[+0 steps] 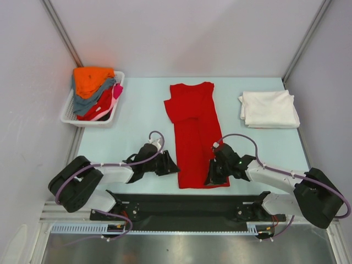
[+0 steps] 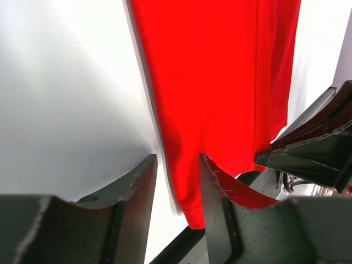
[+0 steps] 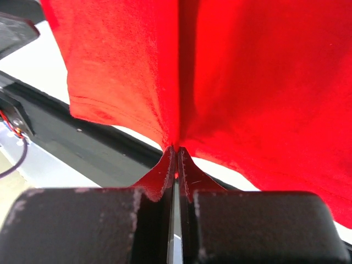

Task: Fold and stack the t-shirts
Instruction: Fold the tshirt

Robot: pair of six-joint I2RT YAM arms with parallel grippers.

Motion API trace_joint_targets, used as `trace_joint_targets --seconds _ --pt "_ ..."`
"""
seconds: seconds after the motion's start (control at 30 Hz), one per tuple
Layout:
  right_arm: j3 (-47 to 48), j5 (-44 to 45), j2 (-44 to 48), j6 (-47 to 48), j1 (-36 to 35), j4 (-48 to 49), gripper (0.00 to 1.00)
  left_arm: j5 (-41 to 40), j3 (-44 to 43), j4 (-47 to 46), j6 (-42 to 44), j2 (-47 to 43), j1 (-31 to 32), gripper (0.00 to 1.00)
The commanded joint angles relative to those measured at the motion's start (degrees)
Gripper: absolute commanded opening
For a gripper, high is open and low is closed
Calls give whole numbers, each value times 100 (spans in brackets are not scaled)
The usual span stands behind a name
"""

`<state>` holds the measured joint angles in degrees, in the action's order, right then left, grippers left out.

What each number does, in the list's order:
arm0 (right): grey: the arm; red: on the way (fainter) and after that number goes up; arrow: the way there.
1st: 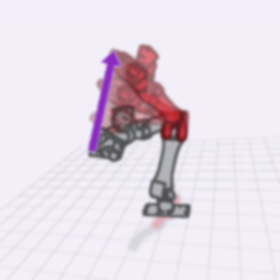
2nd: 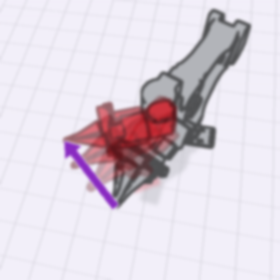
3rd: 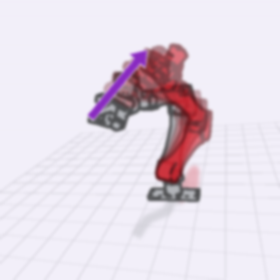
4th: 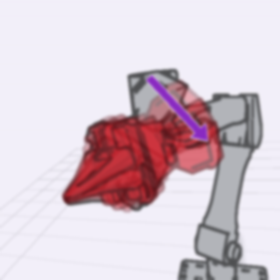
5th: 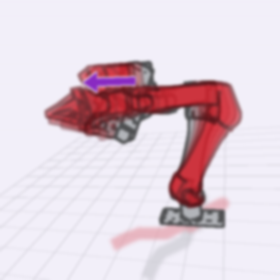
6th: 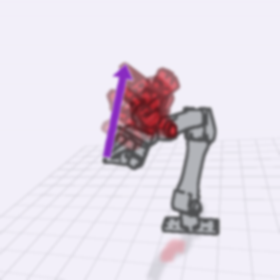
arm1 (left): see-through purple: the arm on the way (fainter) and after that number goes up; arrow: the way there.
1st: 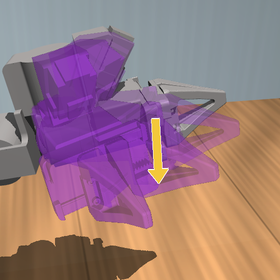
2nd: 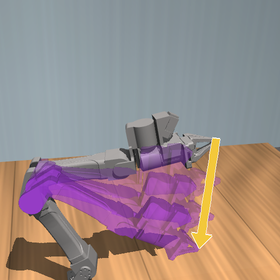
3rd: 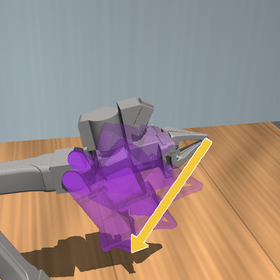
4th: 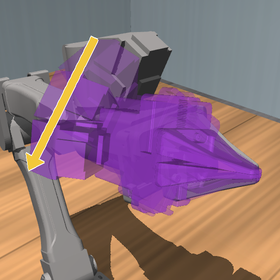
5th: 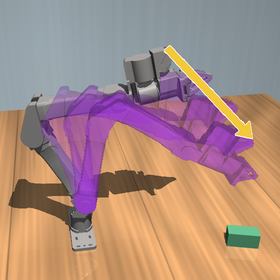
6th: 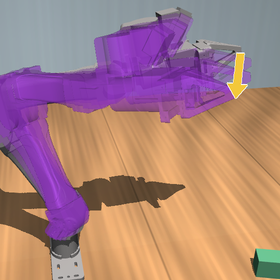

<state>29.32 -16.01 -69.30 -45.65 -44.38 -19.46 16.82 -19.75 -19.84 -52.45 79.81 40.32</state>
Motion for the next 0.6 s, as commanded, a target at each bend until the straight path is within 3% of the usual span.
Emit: trace_joint_targets --seconds 0.0,0.07,0.1,0.13,0.2,0.4,0.5,0.53,0.57 --pt "-67 -157 -57 161 8 -93 9 -249 -11 533 226 79 99 45" --pt "-41 -139 -119 205 8 -136 13 -267 -38 551 182 131 178 45" --pt "-32 -122 -110 232 17 -145 18 -276 -47 551 165 157 248 45" --pt "12 -96 -93 249 26 -172 31 -302 -55 542 138 175 292 45" --pt "82 27 -23 328 61 -268 36 -355 -56 516 51 254 450 43" --pt "390 344 443 679 544 -988 38 -451 50 305 -196 412 714 30" --pt "425 537 724 882 921 -1331 38 -460 120 261 -187 456 706 13" --pt "417 529 786 934 1018 -1419 38 -504 59 339 -135 465 671 1" --pt "347 459 864 944 1071 -1376 38 -469 33 497 -30 457 540 0"
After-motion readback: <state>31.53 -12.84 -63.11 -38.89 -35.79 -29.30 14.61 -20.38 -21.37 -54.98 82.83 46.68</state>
